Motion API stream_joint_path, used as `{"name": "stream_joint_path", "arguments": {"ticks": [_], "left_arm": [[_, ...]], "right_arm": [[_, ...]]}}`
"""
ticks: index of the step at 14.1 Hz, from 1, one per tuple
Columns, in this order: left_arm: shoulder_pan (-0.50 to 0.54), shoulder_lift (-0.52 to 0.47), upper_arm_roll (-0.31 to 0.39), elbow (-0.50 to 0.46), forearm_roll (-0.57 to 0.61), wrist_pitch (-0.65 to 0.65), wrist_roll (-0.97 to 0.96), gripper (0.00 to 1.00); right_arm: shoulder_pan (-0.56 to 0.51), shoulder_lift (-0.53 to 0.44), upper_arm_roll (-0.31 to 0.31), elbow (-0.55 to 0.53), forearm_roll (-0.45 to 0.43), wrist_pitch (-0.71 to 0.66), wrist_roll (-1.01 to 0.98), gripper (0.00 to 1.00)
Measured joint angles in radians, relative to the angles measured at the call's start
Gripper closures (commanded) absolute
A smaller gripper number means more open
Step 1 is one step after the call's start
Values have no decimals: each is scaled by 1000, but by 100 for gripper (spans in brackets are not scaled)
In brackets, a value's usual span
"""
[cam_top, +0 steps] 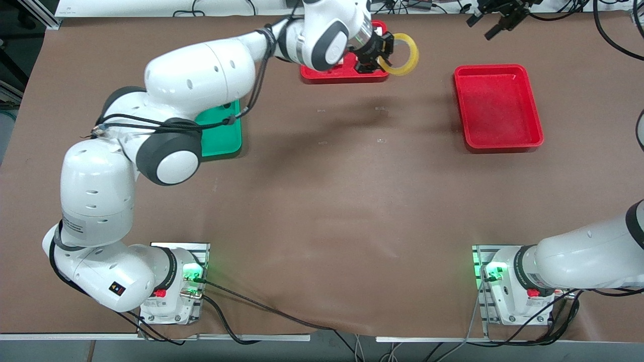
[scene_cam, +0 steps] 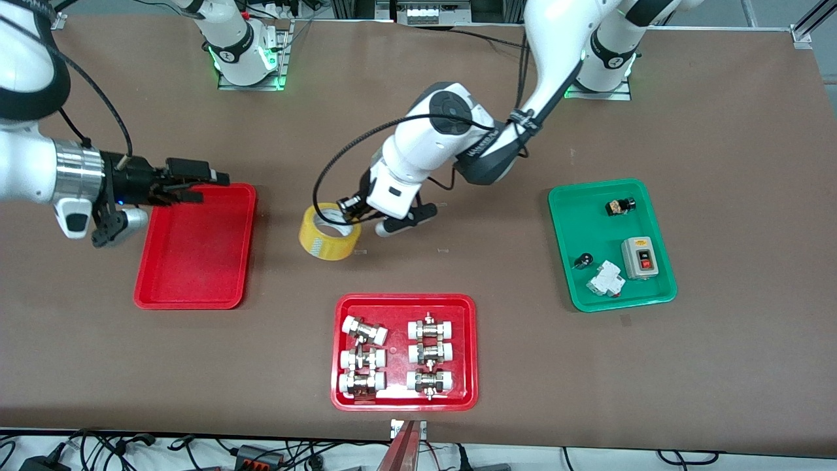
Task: Left arm passes tape to right arm into tray
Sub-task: 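Carry the tape toward the empty red tray while the right gripper reaches, then grasp the tape with the right gripper while the left gripper releases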
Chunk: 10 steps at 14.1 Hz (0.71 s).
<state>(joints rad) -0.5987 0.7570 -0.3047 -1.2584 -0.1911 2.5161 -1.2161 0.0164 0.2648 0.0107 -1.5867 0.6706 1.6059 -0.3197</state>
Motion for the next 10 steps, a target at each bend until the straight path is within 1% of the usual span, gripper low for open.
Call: {"name": "stream_joint_path", "arguments": {"ticks": [3, 5, 7, 10], "left_arm": [[-6, 34, 1, 33, -12, 20, 20, 100], [-4, 46, 1, 49, -16, 20, 38, 100], [-4, 51, 1, 57, -26, 20, 60, 100], [-3, 51, 2, 59, -32, 20, 70, 100]], "right_arm": [[0, 59, 0, -1, 92, 81, -164, 0], [1, 99, 1, -2, 137, 122, -248, 0], [7, 122, 6, -13, 171, 170, -295, 0], [46, 126, 14, -53, 215, 255, -332, 0]]}}
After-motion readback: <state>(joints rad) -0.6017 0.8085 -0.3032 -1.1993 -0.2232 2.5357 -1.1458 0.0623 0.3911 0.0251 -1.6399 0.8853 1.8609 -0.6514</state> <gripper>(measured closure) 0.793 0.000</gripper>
